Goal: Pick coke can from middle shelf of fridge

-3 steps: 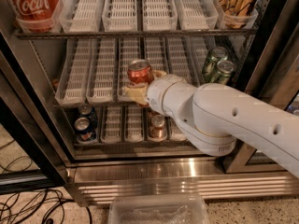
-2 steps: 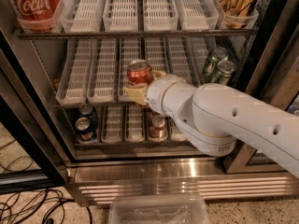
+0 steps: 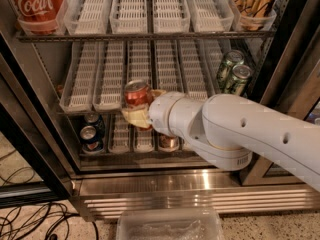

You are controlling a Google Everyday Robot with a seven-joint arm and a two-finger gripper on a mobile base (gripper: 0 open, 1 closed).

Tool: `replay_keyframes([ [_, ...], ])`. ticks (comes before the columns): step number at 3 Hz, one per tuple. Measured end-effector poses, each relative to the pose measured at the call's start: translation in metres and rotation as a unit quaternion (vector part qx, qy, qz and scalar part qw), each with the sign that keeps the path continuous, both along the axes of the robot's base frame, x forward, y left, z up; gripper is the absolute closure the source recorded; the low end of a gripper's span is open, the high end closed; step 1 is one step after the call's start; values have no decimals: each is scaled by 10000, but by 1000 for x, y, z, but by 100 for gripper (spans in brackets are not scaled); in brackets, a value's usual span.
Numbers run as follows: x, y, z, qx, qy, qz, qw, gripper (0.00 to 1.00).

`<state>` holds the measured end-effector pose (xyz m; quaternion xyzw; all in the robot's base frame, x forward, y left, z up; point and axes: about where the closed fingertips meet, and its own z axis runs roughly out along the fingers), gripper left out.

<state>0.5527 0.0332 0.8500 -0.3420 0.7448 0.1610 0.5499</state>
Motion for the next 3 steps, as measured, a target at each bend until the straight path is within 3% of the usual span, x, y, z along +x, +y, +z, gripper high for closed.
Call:
replay_keyframes([
  [1, -38, 21, -18, -65, 409, 893, 9951, 100],
  [2, -59, 31, -14, -11, 573, 1488, 9872, 100],
  [3, -67, 35, -13, 15, 611, 1631, 9847, 100],
])
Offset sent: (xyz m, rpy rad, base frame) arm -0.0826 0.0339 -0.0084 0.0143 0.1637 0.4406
